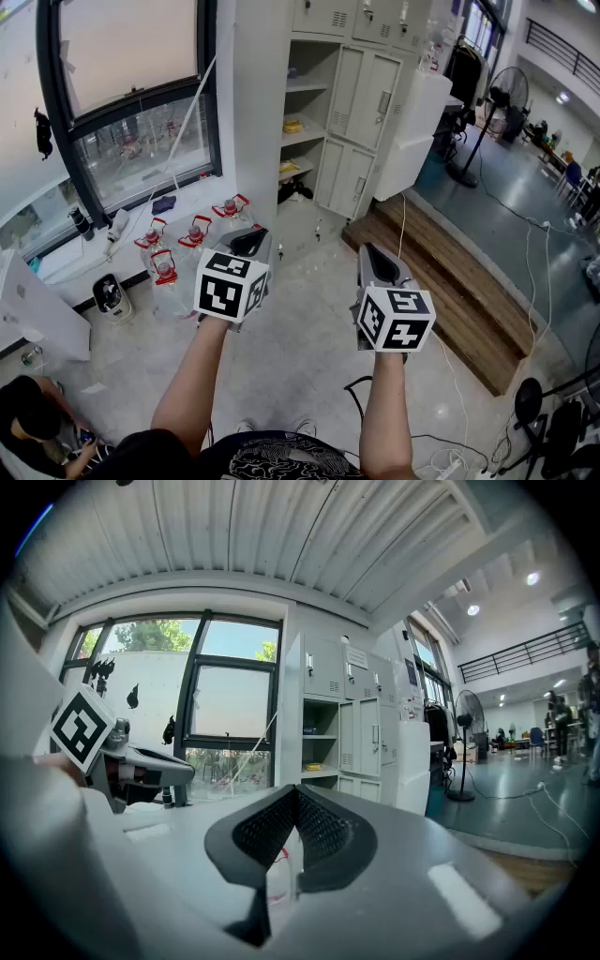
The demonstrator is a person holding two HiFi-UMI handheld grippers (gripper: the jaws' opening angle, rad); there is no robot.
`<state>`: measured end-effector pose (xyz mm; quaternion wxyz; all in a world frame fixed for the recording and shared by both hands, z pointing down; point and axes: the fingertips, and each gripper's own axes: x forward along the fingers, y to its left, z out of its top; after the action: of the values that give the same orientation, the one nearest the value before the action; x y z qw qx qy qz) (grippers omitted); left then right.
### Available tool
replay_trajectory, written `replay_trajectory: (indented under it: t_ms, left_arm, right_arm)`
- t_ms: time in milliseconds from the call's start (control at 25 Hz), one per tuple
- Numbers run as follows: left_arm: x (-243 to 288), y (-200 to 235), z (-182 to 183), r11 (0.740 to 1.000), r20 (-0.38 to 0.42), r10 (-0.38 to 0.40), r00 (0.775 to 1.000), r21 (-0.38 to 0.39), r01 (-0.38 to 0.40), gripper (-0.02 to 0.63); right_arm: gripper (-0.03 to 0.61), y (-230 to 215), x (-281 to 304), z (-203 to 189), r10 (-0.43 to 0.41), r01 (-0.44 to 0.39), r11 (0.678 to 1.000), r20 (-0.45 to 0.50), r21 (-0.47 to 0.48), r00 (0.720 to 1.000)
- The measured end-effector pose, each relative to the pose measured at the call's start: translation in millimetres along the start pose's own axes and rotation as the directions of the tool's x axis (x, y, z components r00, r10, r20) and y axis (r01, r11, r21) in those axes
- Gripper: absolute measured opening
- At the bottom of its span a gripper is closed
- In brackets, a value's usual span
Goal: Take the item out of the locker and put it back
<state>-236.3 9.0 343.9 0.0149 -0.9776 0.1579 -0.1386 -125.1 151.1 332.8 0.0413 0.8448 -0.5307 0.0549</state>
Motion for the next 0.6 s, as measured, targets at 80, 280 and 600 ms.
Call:
replay_trajectory:
  t_ms: [80, 280, 600]
  left_arm:
    - [0, 0, 2, 1.000, 0.000, 0.002, 1.000, 0.002, -0.002, 0.000]
    - [0, -3, 4, 1.000, 0.000, 0.004, 1.000, 0.007, -0.004, 0.000]
    - [4, -12, 6, 1.000, -0.004, 0.009, 1.000, 0.013, -0.009, 0.000]
  right_arm:
    - [0.023, 0, 0, 0, 0.001, -0.001, 1.000, 0.003, 0.001, 1.000]
    - [0.023, -1, -3, 1, 0.003, -0.003, 1.000, 0.010, -0.002, 1.000]
    - [0.072, -8, -6, -1, 0.016, -0.016, 1.000, 0.011, -0.001, 1.000]
